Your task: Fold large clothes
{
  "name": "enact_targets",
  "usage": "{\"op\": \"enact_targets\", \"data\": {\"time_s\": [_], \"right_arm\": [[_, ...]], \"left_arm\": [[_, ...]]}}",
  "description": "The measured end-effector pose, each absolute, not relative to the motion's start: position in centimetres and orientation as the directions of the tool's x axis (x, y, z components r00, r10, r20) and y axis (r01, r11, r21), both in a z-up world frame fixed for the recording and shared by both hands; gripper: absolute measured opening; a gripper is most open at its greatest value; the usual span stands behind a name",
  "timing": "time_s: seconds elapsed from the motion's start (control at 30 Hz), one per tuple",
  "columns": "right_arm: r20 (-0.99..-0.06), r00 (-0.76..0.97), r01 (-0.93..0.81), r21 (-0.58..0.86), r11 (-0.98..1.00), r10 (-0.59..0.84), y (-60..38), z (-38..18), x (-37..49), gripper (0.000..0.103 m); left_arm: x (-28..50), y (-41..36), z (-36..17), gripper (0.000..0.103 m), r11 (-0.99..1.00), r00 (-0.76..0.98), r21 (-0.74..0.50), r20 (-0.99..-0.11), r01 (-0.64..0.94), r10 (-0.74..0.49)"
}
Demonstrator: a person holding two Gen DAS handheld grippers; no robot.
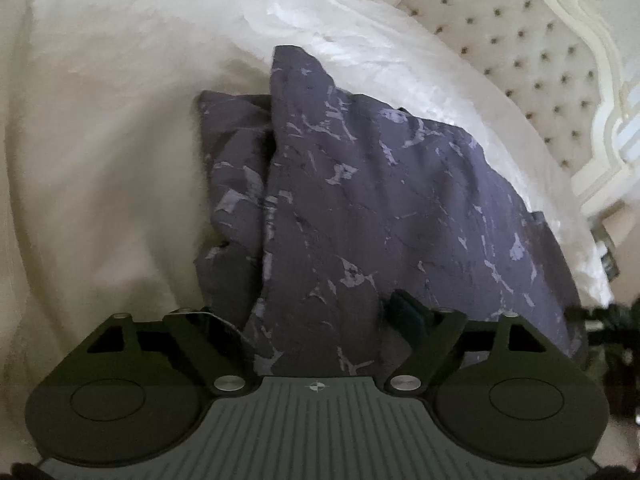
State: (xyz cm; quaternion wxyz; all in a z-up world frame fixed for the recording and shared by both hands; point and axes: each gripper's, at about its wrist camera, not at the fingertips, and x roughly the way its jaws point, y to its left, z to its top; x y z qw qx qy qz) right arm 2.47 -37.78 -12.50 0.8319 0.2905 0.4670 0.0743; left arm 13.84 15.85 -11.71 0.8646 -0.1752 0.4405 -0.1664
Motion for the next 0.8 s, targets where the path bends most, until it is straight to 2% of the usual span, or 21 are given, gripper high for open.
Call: {"op": "enact_targets", "data": {"time_s": [0.17,0.3,0.5,0.6,0.63,0.67,0.8], "right_arm": [[-0.691,0.601,0.133,0.581,0.803,0.401,-38.1,-13.6,4.7,0.103],[-0.665,0.64,0.116,0.578,0.808,0.384,-37.7,-14.2,4.8,0.103],[-0.646,0.663,0.098,0.576,0.812,0.379,-37.7,-14.3,4.1,0.103],[-0.649,0.663,0.09,0.564,0.821,0.374,-37.6,-14.2,3.9,0.103],[-0.647,0.665,0.088,0.564,0.821,0.373,-37.6,-14.2,3.8,0.103],[-0.646,0.666,0.088,0.565,0.82,0.373,-37.5,-14.2,3.8,0.103],[-0.647,0.667,0.092,0.564,0.821,0.37,-37.4,-14.2,3.7,0.103]], "left_arm": [[12.7,14.6,-11.9,0.103,0.903,0.562,-0.378,-0.71,0.202,-0.423],[12.5,13.8,-12.1,0.103,0.915,0.571,-0.336,-0.716,0.222,-0.402],[12.0,14.9,-12.2,0.103,0.907,0.575,-0.37,-0.705,0.202,-0.415],[12.1,15.2,-11.5,0.1,0.908,0.564,-0.393,-0.721,0.146,-0.403],[11.8,15.4,-11.1,0.087,0.911,0.573,-0.399,-0.724,0.108,-0.384],[11.3,15.6,-10.6,0.078,0.911,0.584,-0.407,-0.724,0.066,-0.366],[8.1,16.2,-7.5,0.076,0.912,0.668,-0.407,-0.691,-0.044,-0.276]]}}
